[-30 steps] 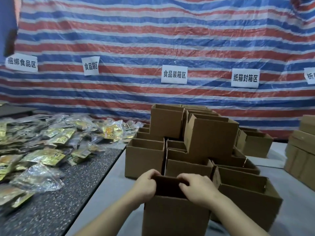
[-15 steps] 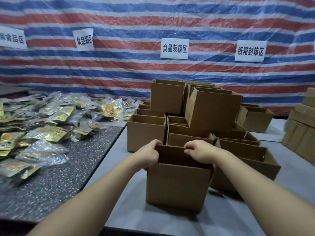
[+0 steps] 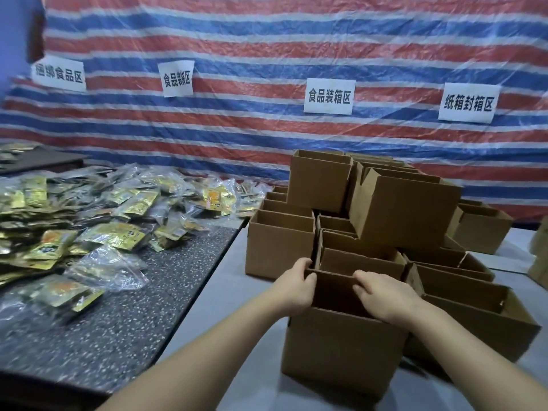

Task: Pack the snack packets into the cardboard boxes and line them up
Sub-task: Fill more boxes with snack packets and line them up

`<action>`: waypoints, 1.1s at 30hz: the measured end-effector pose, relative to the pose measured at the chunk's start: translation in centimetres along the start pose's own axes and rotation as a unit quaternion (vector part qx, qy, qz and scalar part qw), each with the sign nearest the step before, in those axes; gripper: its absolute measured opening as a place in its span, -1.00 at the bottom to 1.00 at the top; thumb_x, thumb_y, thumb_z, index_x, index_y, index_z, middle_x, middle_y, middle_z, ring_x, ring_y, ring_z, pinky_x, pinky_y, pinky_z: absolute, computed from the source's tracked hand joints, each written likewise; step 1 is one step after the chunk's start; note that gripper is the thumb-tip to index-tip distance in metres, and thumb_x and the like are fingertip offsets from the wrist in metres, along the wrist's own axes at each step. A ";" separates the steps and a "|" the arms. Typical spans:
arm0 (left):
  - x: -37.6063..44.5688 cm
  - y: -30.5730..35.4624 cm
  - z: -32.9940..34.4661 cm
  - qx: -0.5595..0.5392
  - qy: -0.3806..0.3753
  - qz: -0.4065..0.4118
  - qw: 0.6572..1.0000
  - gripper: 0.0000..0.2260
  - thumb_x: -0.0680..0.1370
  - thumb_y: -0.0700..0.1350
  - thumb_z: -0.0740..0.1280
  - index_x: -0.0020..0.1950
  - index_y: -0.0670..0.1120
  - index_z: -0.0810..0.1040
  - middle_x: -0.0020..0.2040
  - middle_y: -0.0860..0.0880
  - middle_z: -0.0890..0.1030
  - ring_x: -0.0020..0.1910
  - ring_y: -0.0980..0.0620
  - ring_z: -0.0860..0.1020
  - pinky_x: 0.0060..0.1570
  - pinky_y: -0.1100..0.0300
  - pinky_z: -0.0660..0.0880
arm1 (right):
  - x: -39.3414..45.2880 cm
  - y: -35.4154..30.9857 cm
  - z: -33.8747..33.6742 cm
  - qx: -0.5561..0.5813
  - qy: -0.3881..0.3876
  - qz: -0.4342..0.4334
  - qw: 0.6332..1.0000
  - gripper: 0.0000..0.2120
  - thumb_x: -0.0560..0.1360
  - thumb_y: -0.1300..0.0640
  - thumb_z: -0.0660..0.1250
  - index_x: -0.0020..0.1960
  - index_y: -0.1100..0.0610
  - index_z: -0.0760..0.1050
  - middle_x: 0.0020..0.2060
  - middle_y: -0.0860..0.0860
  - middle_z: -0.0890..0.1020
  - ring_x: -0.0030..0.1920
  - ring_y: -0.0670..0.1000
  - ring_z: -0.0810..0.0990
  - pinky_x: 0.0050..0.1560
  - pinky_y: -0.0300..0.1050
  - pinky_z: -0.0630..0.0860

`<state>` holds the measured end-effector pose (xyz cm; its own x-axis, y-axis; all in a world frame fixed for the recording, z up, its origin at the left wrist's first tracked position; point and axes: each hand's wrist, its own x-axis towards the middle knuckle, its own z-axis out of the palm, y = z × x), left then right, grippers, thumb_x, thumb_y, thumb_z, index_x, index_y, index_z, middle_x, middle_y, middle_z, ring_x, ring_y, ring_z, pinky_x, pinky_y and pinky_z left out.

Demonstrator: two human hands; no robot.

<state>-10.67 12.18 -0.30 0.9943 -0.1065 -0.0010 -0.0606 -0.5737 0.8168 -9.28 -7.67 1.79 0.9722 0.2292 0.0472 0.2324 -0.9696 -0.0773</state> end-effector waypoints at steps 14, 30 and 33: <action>8.4 -9.4 -10.6 0.091 0.209 -0.055 0.972 -0.82 0.63 -0.04 0.15 0.11 -0.08 0.46 0.02 -0.06 0.57 -0.10 0.03 0.51 -0.15 0.11 0.41 | 1.6 -3.8 -4.1 0.029 0.024 -0.037 0.999 -0.61 0.64 -0.21 0.15 0.39 -0.10 0.44 0.22 -0.15 0.55 0.16 -0.17 0.52 0.04 -0.33 0.51; 24.5 -23.9 -22.1 0.586 0.111 -0.175 0.784 -0.30 0.55 -0.08 0.31 0.60 -0.04 0.02 0.57 -0.19 0.14 0.53 -0.22 0.15 0.44 -0.17 0.19 | 11.6 -5.8 -5.5 0.053 -0.026 -0.114 0.992 -0.74 0.61 -0.22 0.18 0.27 -0.25 0.44 0.02 -0.31 0.51 0.05 -0.27 0.52 0.04 -0.35 0.55; 26.4 -25.2 -22.5 0.538 0.072 -0.232 0.807 -0.29 0.52 -0.01 0.32 0.60 0.01 0.05 0.58 -0.19 0.13 0.51 -0.25 0.20 0.42 -0.27 0.25 | 12.6 -5.7 -5.5 0.042 -0.047 -0.118 0.991 -0.72 0.60 -0.25 0.17 0.29 -0.27 0.41 0.04 -0.31 0.51 0.07 -0.29 0.51 0.11 -0.32 0.55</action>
<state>19.10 42.13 -7.93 0.9267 0.3743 -0.0331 0.3578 -0.9058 -0.2270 1.49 0.29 8.27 0.8880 0.4595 -0.0190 0.4512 -0.8784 -0.1574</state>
